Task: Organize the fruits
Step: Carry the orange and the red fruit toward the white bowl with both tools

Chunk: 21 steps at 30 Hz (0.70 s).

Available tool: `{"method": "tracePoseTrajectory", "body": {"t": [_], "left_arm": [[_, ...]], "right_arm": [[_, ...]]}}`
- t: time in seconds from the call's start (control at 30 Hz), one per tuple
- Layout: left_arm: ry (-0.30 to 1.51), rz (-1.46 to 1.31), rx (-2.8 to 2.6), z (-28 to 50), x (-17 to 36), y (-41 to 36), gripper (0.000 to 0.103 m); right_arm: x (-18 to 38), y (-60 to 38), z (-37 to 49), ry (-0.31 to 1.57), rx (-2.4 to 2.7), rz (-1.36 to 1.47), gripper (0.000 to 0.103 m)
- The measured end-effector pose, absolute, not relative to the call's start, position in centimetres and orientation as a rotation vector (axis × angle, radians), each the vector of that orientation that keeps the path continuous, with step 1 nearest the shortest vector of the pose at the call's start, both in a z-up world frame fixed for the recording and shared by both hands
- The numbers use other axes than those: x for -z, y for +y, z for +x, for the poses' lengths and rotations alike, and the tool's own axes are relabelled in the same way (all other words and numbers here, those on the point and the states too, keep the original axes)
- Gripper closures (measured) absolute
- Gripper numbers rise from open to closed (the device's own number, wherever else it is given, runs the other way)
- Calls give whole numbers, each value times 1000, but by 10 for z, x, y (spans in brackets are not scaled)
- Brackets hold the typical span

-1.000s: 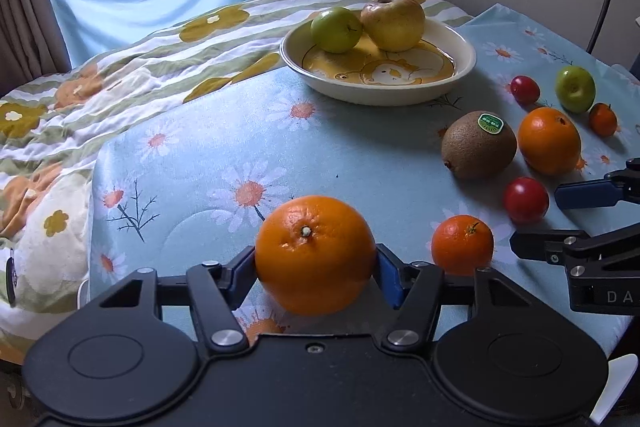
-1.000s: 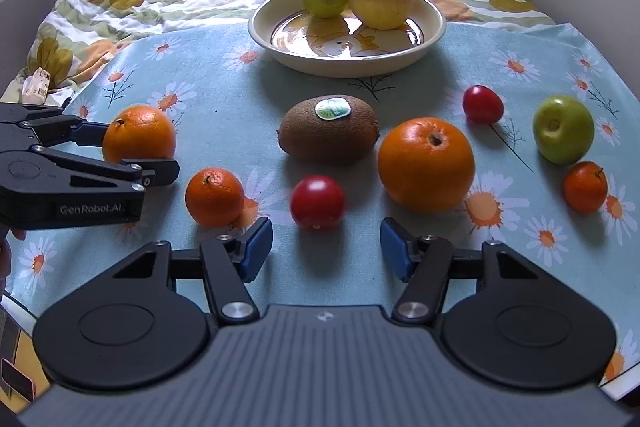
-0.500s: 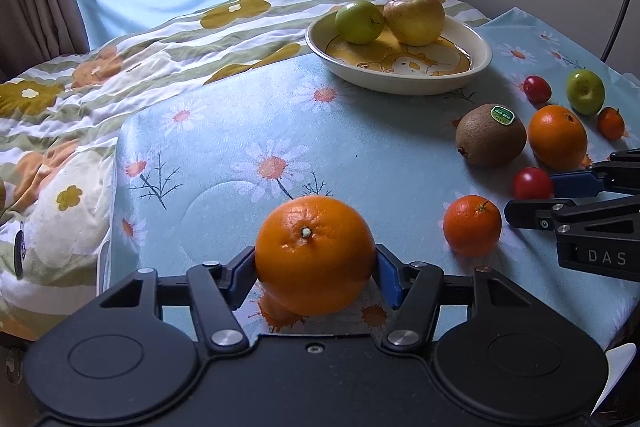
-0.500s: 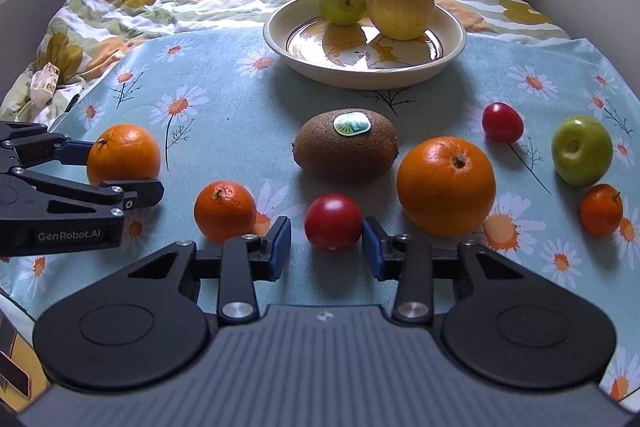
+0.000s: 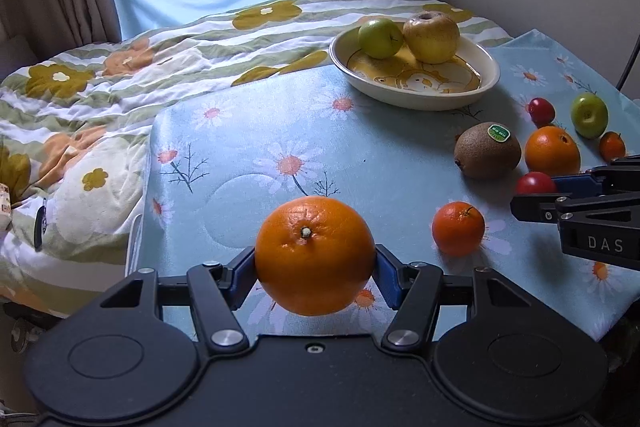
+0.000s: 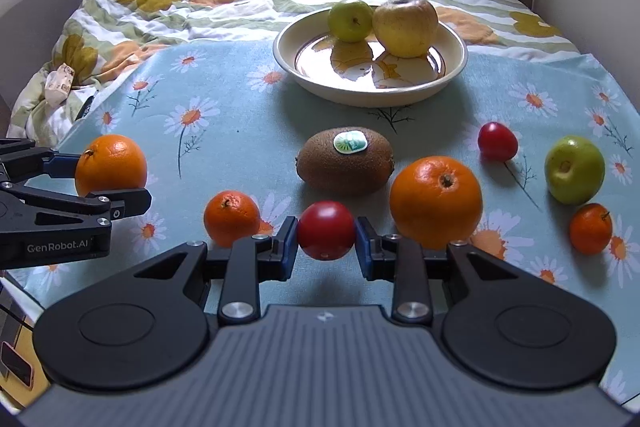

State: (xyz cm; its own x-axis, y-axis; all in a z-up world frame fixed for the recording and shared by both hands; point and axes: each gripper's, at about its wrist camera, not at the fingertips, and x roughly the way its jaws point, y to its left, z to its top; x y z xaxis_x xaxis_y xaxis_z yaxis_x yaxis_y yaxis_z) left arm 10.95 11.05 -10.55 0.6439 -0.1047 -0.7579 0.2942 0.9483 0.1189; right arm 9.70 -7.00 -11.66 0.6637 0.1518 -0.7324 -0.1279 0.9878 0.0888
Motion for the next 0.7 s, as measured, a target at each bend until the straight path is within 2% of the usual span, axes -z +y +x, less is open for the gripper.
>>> {"method": "tracePoseTrajectory", "body": {"t": [0.7], "left_arm": [[776,104,55,57,22,62,38]], "right_arm": [[40,-130,84,788,-276,-20,58]]}}
